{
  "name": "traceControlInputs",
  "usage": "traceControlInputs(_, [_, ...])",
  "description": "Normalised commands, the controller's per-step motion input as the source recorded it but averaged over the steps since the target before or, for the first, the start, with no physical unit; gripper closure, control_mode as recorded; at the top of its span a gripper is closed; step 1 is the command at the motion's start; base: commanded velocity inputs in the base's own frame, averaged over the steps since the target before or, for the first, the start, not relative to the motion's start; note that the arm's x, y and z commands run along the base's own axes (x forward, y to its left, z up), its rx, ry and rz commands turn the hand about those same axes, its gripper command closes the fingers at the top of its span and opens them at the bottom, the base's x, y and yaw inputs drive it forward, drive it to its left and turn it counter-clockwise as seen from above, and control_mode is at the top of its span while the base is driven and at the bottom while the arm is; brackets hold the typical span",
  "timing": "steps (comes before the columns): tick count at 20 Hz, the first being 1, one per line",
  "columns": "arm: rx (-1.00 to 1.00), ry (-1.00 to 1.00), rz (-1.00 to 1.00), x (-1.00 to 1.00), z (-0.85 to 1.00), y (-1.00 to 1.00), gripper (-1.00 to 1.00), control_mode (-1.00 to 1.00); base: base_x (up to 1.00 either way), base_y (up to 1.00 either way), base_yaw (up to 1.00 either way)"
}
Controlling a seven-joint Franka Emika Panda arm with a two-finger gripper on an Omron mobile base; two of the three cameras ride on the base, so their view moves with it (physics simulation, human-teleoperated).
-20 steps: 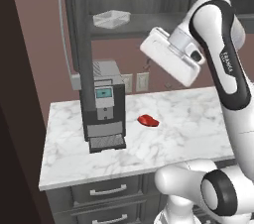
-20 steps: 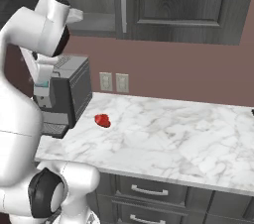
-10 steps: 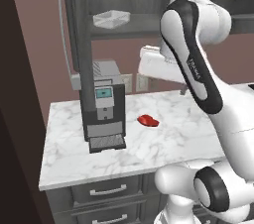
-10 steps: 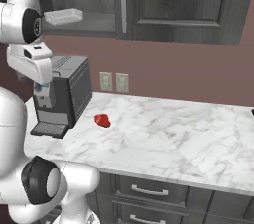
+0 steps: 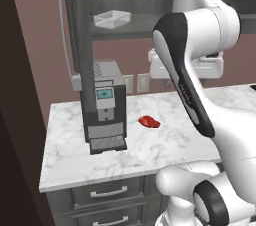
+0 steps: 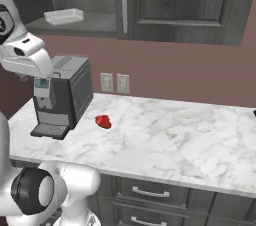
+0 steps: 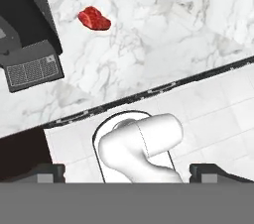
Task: Retrieve the tupperware from the cabinet, then place the raw meat into the tupperware to avoid contamination.
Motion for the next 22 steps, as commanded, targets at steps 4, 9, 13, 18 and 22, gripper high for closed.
traceControlInputs(4, [-0.04,-0.50,0.09,0.03,0.31,-0.23,-1.00,-1.00,0.00,0.00,0.00])
traceControlInputs(9, [-0.03,-0.41,0.11,0.13,0.41,-0.37,-1.00,-1.00,0.00,0.00,0.00])
traceControlInputs(13, [-0.01,-0.34,0.14,0.29,0.43,-0.47,-1.00,-1.00,0.00,0.00,0.00])
traceControlInputs(18, [-0.13,-0.21,0.10,0.31,0.48,-0.54,-1.00,-1.00,0.00,0.00,0.00])
traceControlInputs(22, [-0.14,-0.19,0.07,0.13,0.56,-0.48,-1.00,-1.00,0.00,0.00,0.00])
